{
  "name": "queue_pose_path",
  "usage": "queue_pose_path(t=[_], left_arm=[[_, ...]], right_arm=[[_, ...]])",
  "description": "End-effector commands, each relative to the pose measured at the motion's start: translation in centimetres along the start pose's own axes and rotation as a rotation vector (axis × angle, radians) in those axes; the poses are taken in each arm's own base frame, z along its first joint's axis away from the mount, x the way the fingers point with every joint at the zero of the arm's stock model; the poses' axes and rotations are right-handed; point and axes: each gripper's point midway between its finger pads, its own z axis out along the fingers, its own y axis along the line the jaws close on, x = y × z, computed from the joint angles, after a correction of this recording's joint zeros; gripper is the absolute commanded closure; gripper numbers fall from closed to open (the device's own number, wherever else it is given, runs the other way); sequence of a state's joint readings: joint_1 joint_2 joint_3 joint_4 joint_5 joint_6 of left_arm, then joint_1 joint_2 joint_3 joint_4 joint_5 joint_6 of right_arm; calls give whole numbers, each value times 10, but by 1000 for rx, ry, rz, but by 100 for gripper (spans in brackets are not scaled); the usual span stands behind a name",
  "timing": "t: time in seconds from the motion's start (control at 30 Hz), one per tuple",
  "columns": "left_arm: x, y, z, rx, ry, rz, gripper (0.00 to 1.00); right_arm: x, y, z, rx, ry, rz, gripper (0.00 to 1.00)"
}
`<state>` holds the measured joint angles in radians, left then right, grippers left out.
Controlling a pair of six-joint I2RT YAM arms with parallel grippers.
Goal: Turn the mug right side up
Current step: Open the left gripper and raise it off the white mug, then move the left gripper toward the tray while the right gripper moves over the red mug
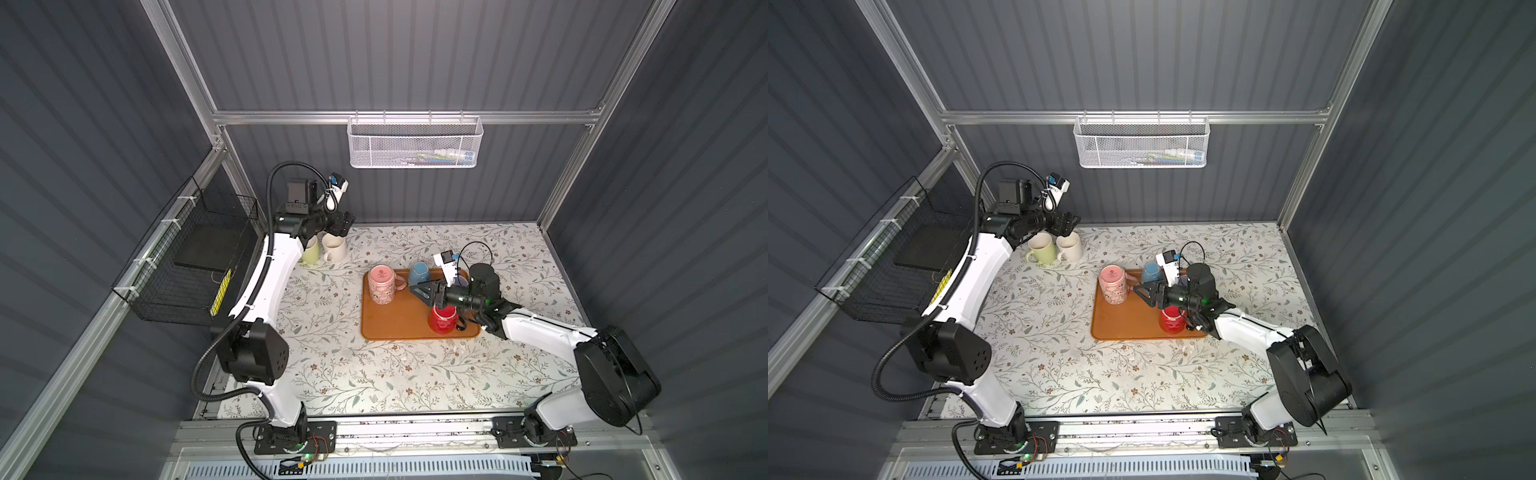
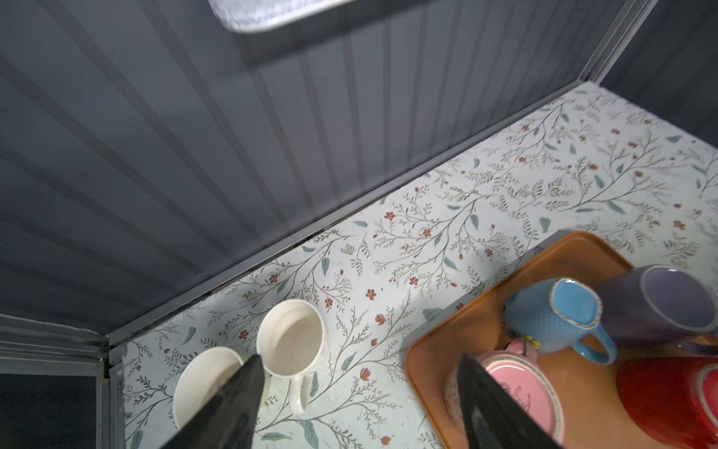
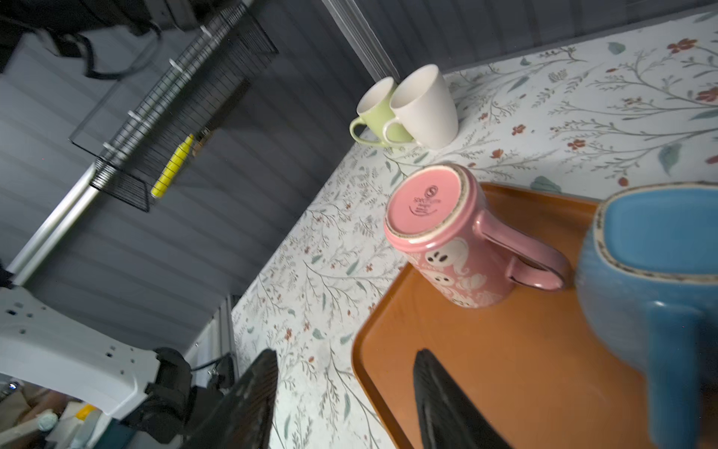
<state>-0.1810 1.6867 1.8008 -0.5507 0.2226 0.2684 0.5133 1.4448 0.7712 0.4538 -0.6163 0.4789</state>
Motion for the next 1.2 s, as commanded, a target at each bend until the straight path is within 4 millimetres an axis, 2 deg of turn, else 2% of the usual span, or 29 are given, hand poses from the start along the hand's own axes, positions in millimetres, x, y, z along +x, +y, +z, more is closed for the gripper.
queue_pose_path(t=[0.0,0.07,0.23,0.33,0.43,0.53,0.63,0.7,0.77,0.87,0.97,1.17], left_arm=[[-11,-11,-17,24,-91,-65,20],[-3,-21,-24,30,-100,-85,19],[6,-70,-41,47,-107,-4,19],[13,-85,-49,65,-101,-16,19],[33,-94,-48,90,-76,-50,19],[45,-103,-47,129,-59,-85,20],[57,-121,-37,209,-72,-160,21],[69,-146,-25,271,-57,-208,22],[83,-175,-15,285,-20,-178,21],[97,-202,-6,287,26,-141,21],[105,-211,-5,287,51,-126,21],[113,-213,-6,288,87,-114,22]], right_arm=[[14,-12,-12,134,109,-89,42],[17,-20,-20,211,163,-121,42],[29,-28,-52,382,348,-262,39],[25,-34,-78,490,360,-348,38],[25,-33,-92,529,345,-380,37],[38,-38,-94,529,341,-346,33],[57,-46,-93,531,355,-298,31],[61,-54,-93,550,353,-281,31],[63,-59,-95,570,364,-262,30],[69,-66,-96,586,385,-224,30],[75,-70,-94,584,404,-202,30],[86,-75,-89,568,401,-150,30]])
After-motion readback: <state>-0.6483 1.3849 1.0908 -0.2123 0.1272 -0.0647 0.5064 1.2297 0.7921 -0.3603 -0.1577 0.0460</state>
